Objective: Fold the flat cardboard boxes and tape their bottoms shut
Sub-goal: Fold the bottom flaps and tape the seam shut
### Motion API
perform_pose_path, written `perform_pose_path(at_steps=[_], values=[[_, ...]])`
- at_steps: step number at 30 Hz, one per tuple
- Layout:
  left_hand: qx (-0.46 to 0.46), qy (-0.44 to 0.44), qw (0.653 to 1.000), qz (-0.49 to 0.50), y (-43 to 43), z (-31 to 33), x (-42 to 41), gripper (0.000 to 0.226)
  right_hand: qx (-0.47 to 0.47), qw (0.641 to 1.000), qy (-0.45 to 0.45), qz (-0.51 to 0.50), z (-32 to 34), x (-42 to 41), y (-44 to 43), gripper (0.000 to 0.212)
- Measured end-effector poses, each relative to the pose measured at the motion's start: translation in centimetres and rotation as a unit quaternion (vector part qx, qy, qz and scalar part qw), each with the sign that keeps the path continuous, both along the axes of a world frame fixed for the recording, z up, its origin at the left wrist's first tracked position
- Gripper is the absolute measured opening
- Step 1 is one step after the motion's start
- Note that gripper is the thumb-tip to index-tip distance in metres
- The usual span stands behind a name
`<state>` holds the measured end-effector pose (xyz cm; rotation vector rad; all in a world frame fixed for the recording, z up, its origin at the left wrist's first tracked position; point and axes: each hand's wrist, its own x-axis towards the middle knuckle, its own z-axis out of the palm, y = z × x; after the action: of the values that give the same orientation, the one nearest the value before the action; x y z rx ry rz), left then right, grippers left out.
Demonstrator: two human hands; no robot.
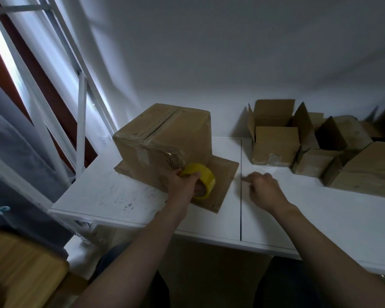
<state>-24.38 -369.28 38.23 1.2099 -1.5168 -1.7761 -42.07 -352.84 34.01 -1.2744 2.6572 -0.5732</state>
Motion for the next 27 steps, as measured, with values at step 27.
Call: perform_pose_path(at_steps=[27], values=[[-0.056,0.022,0.996,0.064,2.1,-1.3,-0.5,0.049,-0.133,0.972,-0.184,-0.066,-3.3,-2.7,4.3,0.016]])
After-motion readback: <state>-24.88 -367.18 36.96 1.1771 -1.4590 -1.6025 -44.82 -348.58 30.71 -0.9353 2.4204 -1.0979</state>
